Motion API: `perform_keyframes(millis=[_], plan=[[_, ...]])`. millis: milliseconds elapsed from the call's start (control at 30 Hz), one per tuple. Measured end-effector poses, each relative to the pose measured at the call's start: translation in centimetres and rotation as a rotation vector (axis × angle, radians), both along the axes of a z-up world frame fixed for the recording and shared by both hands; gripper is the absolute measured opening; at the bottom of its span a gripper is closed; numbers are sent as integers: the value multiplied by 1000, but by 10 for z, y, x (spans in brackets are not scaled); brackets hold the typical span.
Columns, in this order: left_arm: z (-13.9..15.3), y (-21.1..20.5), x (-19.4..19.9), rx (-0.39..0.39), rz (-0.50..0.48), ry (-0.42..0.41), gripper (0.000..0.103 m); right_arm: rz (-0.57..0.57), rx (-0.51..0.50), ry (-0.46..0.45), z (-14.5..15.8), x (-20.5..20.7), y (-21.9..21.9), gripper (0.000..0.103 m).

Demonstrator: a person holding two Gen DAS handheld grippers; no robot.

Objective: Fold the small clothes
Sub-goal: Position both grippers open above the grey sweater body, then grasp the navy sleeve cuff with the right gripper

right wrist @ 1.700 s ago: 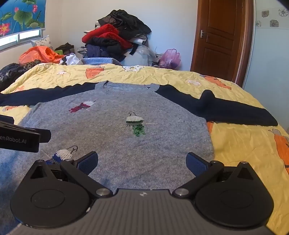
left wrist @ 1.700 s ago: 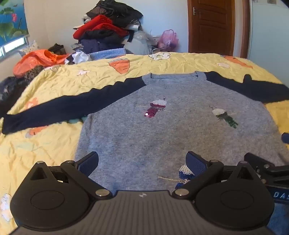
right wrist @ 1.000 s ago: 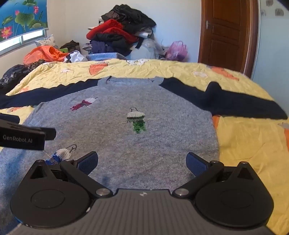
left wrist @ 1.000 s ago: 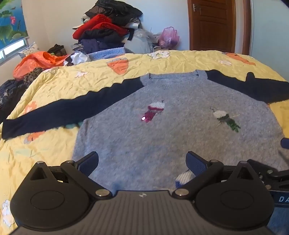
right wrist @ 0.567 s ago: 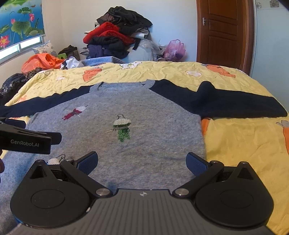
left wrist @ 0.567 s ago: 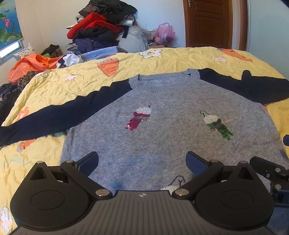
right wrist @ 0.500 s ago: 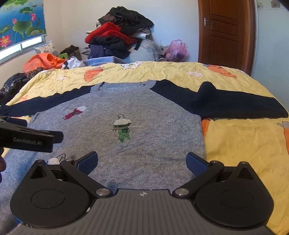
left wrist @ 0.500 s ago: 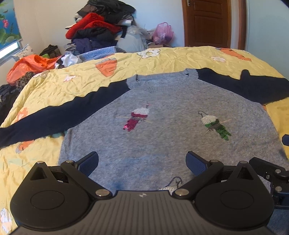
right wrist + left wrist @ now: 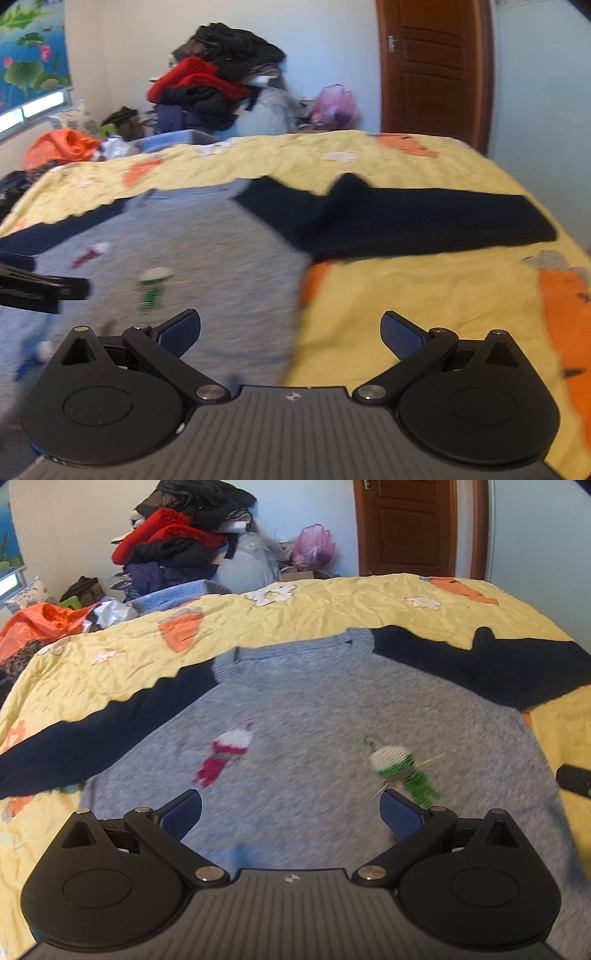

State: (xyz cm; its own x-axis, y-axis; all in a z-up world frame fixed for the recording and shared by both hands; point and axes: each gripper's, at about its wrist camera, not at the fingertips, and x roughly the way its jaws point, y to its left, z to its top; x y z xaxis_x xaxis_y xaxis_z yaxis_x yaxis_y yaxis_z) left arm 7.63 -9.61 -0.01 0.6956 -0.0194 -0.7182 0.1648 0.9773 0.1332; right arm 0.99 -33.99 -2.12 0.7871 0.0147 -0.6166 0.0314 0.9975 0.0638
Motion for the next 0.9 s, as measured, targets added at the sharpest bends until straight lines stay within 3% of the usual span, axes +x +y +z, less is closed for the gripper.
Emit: perform_keyframes(millis=[200,400,733,900], plan=[[-4,-28,15,-10,-38,16,103,-162,-5,90,-11,18,-45,103],[-1,-50,24,-13,-77,8,103,-218,5,92,-18,23,-65,103],[-1,-63,42,-26,-70,14,103,-206,-8,93,-17,41,-86,103],[-9,-66,47,-8,-76,71,103,-106,16,39,-9,47,-122,103]])
